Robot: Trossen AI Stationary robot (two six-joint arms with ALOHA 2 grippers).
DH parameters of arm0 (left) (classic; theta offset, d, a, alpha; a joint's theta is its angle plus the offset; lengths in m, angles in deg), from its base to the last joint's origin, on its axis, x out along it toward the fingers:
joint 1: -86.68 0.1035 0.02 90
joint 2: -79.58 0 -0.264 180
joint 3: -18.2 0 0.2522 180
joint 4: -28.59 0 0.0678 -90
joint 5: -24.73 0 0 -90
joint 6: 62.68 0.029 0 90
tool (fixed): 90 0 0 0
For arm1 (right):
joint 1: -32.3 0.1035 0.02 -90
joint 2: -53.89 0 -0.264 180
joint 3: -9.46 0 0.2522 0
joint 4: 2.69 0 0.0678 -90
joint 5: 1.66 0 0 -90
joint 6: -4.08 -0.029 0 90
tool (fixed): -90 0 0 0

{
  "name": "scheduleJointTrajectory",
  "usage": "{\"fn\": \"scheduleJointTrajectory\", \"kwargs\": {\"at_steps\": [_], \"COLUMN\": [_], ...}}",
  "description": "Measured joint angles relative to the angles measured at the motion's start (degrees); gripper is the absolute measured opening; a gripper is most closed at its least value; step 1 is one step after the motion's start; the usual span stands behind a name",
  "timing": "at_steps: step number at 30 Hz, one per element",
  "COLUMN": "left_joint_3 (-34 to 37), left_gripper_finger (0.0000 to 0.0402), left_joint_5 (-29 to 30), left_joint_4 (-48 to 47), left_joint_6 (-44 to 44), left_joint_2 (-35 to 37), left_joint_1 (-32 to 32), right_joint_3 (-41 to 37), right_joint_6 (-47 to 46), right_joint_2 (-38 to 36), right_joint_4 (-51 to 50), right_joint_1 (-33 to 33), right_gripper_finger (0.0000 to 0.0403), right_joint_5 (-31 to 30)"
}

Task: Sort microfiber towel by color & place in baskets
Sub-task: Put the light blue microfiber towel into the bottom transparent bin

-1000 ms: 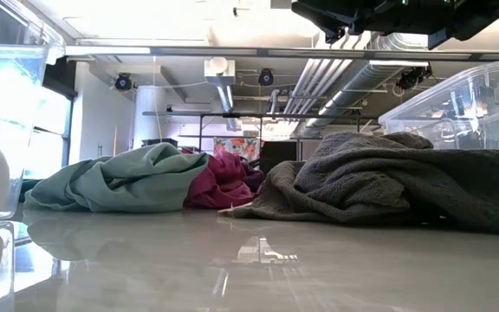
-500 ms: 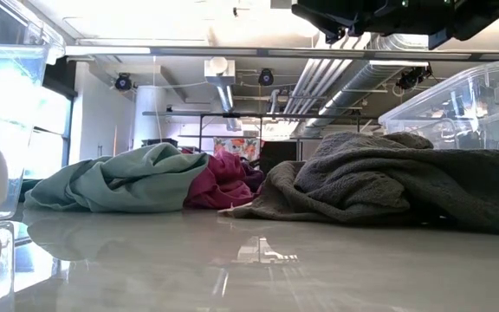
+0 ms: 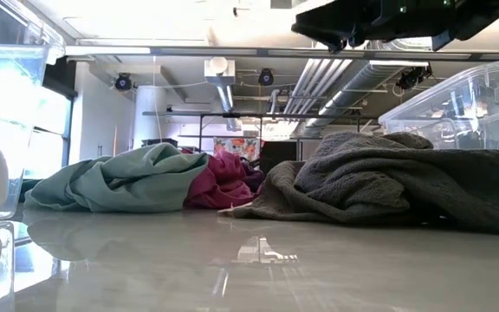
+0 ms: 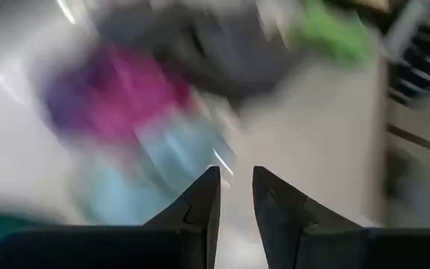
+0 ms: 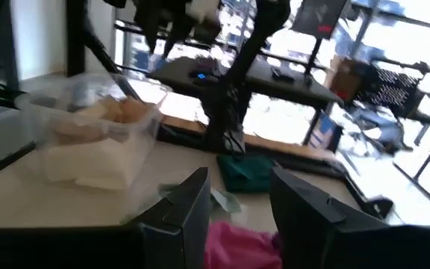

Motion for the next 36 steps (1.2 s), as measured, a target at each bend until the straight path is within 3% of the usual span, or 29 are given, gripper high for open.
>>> {"fn": "scheduleJointTrajectory", "kwargs": {"at_steps": [2, 4, 9, 14, 17, 20, 25, 28, 36], "left_joint_3": [0.5, 2.2, 10.0, 18.6, 19.9, 18.5, 12.9, 8.3, -2.9], "left_gripper_finger": [0.0066, 0.0066, 0.0064, 0.0059, 0.0065, 0.0084, 0.0133, 0.0166, 0.0224], "left_joint_5": [9.3, 10.9, 4.3, -5.4, -12.9, -22.2, -32.0, -39.0, -48.6], "left_joint_4": [0.2, 0.1, 5.8, 25.7, 34.8, 37.3, 32.0, 28.5, 10.4], "left_joint_6": [6.4, 13.7, 23.0, 37.5, 47.3, 52.7, 55.1, 52.1, 41.9], "left_joint_2": [0.0, 0.4, 3.2, 4.8, 3.5, 0.6, -7.5, -14.0, -31.7], "left_joint_1": [1.6, 3.9, 13.4, 24.0, 30.2, 36.5, 44.3, 47.0, 48.0], "right_joint_3": [0.0, 0.0, 0.0, 0.0, 0.0, 0.0, 0.0, 0.0, 0.0], "right_joint_6": [-1.0, -2.5, -5.6, -5.6, -5.6, -5.6, -5.6, -5.6, -5.3], "right_joint_2": [0.0, 0.2, 2.3, 5.7, 7.1, 7.3, 7.3, 7.3, 7.3], "right_joint_4": [-1.4, -2.4, -3.8, -1.1, 1.7, 3.0, 3.3, 3.0, 1.5], "right_joint_1": [0.0, 0.0, 0.0, -0.2, -0.6, -1.1, -1.1, -1.2, -1.2], "right_gripper_finger": [0.0135, 0.0135, 0.0135, 0.0135, 0.0135, 0.0135, 0.0135, 0.0135, 0.0135], "right_joint_5": [-0.7, -0.8, -0.7, -0.7, -0.7, -0.7, -0.8, -0.7, -0.7]}}
